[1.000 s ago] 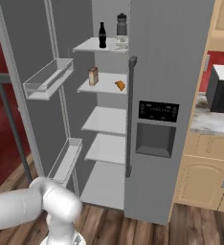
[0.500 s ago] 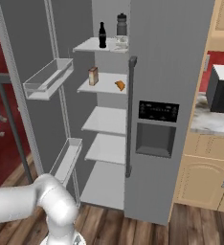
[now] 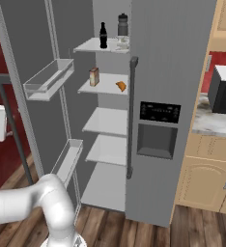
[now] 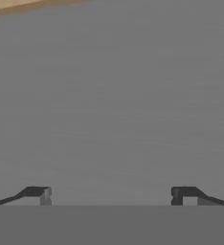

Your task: Place the tupperware on the top shelf of the fridge. Make space for the tupperware among the existing items by rearranging them on the shelves if needed. Close the fridge door when finished.

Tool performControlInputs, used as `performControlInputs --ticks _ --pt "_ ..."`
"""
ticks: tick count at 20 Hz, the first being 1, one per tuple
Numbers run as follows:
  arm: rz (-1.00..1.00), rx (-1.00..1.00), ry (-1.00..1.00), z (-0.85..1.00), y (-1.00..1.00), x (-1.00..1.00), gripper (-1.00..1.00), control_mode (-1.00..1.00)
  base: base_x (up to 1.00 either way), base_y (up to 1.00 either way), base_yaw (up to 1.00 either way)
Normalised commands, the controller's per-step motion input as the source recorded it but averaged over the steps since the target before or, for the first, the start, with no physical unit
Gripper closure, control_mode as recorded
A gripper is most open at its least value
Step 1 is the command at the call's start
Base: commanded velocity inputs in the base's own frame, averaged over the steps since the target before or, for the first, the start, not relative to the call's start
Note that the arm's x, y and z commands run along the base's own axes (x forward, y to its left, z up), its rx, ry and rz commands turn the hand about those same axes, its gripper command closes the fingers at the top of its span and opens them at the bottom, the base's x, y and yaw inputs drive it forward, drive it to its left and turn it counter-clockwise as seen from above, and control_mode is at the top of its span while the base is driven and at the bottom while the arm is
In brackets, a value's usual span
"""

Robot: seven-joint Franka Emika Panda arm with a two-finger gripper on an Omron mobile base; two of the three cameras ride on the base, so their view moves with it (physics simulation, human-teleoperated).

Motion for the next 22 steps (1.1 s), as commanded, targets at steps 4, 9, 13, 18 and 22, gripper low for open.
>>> performControlInputs --ticks 4,9,13,18,22 --pt "0.0 -0.03 0.17 -0.01 -0.86 0.19 -1.0 -1.0 0.0 0.0 0.0" --pt "0.0 -0.03 0.19 -0.06 -0.94 0.0 -1.0 -1.0 0.0 0.0 0.0" --pt "0.0 -0.03 0.12 -0.06 -0.96 0.0 -1.0 -1.0 0.0 0.0 0.0" --pt "0.0 -0.02 0.06 -0.01 -0.97 0.0 -1.0 -1.0 0.0 0.0 0.0" --pt "0.0 -0.01 0.05 0.0 -0.88 0.07 -1.0 -1.0 0.0 0.0 0.0"
